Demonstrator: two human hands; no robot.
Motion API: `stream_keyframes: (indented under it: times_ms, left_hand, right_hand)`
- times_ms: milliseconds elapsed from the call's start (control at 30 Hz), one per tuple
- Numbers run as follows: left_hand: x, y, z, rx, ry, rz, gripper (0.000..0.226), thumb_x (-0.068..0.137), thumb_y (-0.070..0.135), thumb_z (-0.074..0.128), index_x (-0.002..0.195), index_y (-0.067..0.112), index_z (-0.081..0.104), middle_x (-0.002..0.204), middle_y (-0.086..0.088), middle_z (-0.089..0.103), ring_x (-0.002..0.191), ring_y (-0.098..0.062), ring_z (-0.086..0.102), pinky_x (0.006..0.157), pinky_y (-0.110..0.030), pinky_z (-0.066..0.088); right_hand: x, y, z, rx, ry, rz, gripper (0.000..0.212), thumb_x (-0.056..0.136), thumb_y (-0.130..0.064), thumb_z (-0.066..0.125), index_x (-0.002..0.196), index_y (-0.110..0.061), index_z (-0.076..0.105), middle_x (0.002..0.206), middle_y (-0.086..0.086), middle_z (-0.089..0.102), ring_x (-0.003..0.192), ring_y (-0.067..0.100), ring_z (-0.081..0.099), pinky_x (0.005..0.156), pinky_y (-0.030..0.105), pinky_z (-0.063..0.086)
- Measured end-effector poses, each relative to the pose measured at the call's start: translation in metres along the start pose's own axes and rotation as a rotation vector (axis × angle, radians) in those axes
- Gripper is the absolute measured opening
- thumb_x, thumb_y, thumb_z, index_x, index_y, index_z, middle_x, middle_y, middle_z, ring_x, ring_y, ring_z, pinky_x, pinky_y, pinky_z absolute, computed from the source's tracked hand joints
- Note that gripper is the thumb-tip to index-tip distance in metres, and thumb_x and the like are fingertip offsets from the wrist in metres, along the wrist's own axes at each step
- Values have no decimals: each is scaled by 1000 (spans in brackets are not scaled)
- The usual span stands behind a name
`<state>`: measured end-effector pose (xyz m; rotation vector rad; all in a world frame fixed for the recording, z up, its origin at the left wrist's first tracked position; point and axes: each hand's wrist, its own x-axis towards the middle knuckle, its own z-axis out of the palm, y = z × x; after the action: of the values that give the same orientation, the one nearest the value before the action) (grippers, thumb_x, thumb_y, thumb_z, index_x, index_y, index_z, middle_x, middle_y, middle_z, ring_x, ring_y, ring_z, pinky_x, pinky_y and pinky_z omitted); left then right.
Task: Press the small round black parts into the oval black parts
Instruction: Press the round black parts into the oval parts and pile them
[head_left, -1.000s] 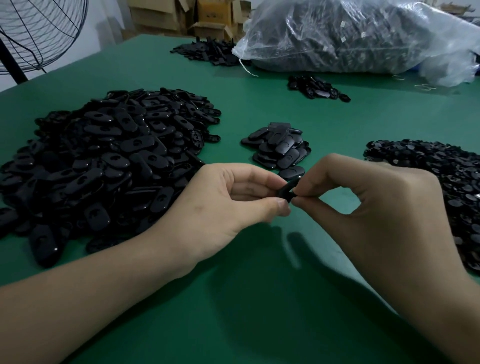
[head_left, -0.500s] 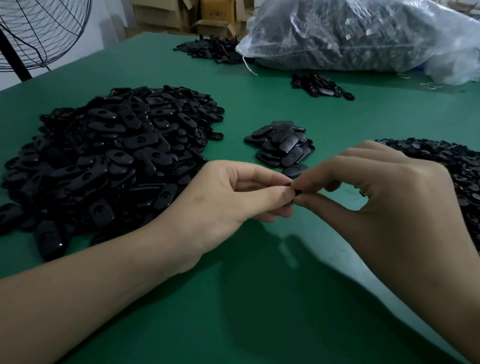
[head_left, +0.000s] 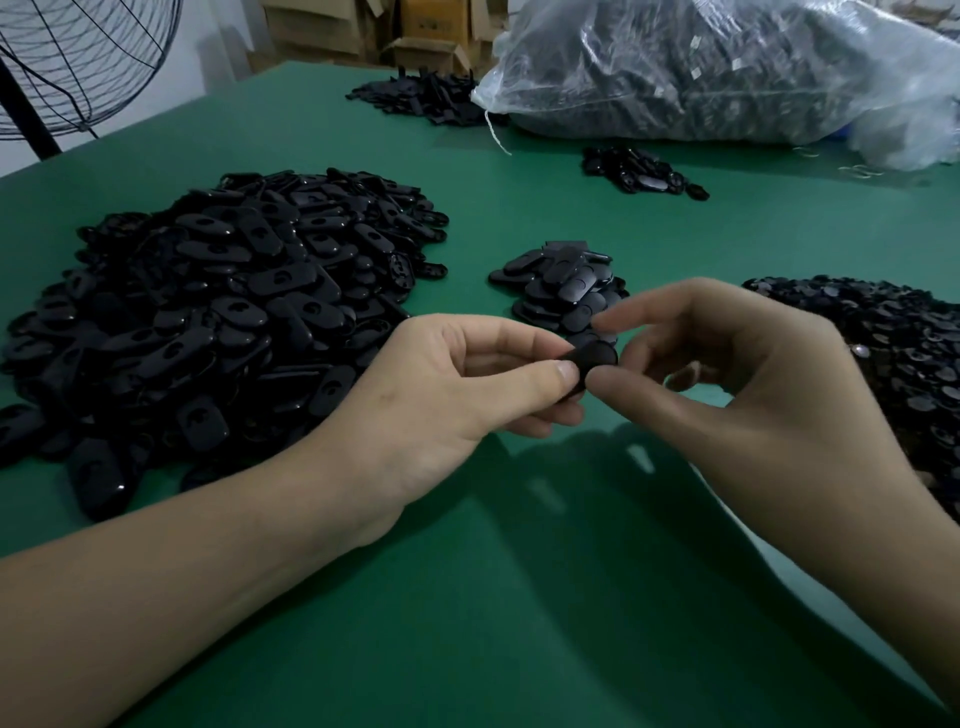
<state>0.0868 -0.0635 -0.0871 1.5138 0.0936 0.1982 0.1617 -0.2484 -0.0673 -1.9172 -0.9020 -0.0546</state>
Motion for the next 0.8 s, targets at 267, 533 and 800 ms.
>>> stream_keyframes:
  times_ms: [267, 533, 800]
  left_hand:
    - [-3, -1, 3, 54, -6, 118, 15, 83, -1, 77, 95, 8, 77, 88, -9, 80, 82, -19, 79, 76, -20, 59]
    - [-3, -1, 3, 219, -1, 205, 15, 85, 3, 80, 96, 13, 78, 89, -3, 81, 85, -17, 79, 83, -23, 60]
    - [-6, 1, 9, 58, 45, 224, 9, 83, 8, 78, 90, 13, 76, 87, -5, 81, 82, -19, 79, 78, -20, 60]
  right_hand:
    - [1, 1, 2, 493, -122, 268, 25, 66, -27, 80, 88, -15, 78, 78, 8, 77, 68, 11, 70, 69, 17, 54]
    - [2, 1, 0, 643, -163, 405, 29, 61, -22, 83, 87, -13, 74, 77, 12, 75, 67, 15, 67, 72, 19, 56]
    - [-1, -3, 7, 723, -121, 406, 35, 67, -19, 78, 98, -4, 72, 87, 12, 77, 71, 15, 67, 79, 26, 57]
